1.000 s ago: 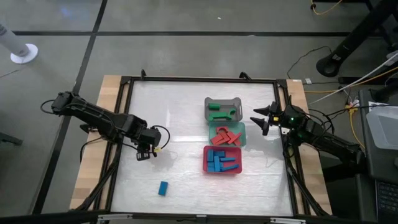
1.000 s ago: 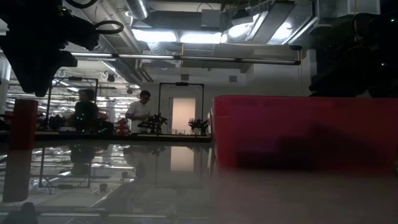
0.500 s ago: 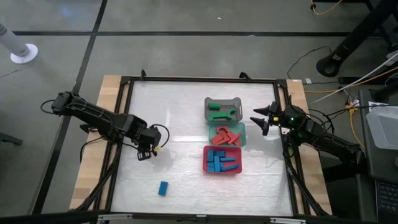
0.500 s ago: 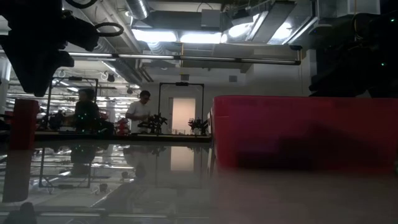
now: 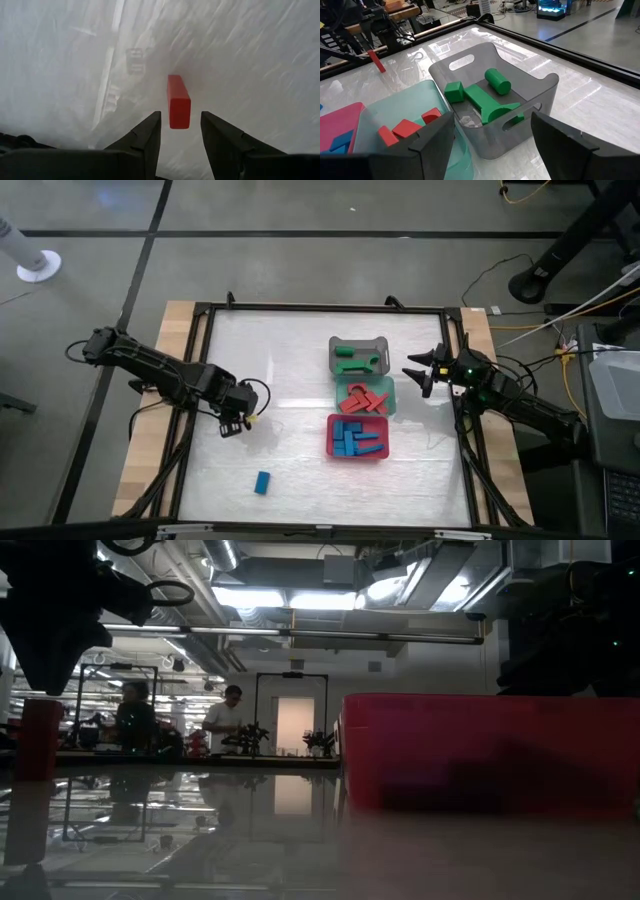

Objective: Sort blocks
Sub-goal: Put the red block into the green bin

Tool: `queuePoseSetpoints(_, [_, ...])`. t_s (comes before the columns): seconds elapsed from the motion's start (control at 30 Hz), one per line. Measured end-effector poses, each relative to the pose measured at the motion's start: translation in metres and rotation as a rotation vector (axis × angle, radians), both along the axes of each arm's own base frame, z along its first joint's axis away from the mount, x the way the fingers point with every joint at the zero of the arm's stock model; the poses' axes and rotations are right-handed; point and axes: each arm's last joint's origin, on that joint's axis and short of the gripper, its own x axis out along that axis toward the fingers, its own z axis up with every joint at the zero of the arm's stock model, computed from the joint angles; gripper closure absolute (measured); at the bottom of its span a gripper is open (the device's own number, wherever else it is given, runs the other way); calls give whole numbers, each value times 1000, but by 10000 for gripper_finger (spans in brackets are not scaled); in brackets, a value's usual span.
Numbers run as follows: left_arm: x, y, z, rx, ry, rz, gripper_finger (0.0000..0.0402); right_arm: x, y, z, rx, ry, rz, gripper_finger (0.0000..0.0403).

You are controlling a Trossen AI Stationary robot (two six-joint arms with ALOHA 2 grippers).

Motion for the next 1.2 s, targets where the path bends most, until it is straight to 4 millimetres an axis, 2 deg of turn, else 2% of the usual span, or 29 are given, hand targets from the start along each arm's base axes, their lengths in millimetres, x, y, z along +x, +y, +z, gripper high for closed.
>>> queuePoseSetpoints(0.5, [0,-1,-1,-17,2,-2,275,0,0,0,0,0,0,139])
queuePoseSetpoints(0.73, [-6,0,-27,-67,33,44,275,0,0,0,0,0,0,139])
queuePoseSetpoints(0.87, [-10,1,-35,-58,50,83,275,0,0,0,0,0,0,139])
queuePoseSetpoints(1.2, [-5,1,-36,-33,-17,97,275,0,0,0,0,0,0,139])
